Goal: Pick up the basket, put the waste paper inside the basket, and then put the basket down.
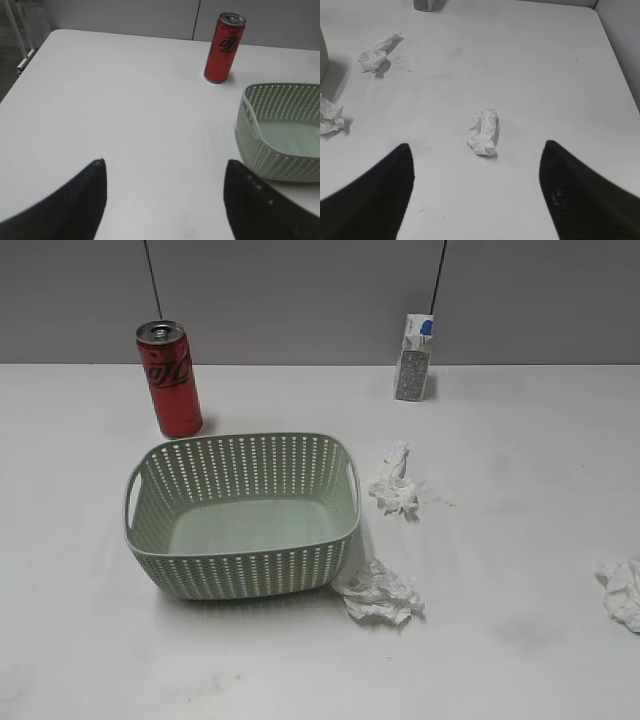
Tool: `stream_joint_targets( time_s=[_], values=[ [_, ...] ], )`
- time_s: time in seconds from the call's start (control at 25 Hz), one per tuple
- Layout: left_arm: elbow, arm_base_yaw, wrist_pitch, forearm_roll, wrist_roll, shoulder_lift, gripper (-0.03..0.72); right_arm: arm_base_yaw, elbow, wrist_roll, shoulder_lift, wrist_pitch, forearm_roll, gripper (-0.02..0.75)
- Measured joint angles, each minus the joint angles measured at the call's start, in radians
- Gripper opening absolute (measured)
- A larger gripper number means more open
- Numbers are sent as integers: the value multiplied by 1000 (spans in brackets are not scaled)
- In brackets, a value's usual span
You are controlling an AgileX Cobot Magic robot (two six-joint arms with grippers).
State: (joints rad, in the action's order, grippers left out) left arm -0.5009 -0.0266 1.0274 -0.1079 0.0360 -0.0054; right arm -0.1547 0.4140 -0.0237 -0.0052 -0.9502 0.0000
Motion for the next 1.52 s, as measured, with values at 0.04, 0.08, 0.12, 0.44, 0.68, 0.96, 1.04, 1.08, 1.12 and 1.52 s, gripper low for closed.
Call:
stream_joint_targets(
  time_s=[0.04, 0.08, 0.12, 0.44, 0.68, 0.96, 1.04, 1.08, 1.12, 1.52],
  values=[
    [0, 0, 0, 0, 0, 0, 554, 0, 0, 0, 0, 0, 0, 592],
    [0, 0, 0, 0, 0, 0, 554, 0, 0, 0, 0, 0, 0, 592],
    [0, 0, -1, 0, 0, 0, 554, 0, 0, 0, 0, 0, 0, 592],
    [-5, 0, -19, -7, 0, 29, 554, 0, 0, -1, 0, 0, 0, 592],
    [-31, 0, -102, -102, 0, 240, 554, 0, 0, 0, 0, 0, 0, 592],
    [-94, 10, -206, -231, 58, 599, 554, 0, 0, 0, 0, 0, 0, 591],
    [-115, 35, -235, -246, 67, 693, 554, 0, 0, 0, 0, 0, 0, 591],
    [-130, 54, -241, -247, 71, 744, 554, 0, 0, 0, 0, 0, 0, 591],
    [-148, 76, -243, -248, 73, 797, 554, 0, 0, 0, 0, 0, 0, 591],
    [-438, 267, -175, -240, 75, 1334, 554, 0, 0, -1, 0, 0, 0, 592]
  ],
)
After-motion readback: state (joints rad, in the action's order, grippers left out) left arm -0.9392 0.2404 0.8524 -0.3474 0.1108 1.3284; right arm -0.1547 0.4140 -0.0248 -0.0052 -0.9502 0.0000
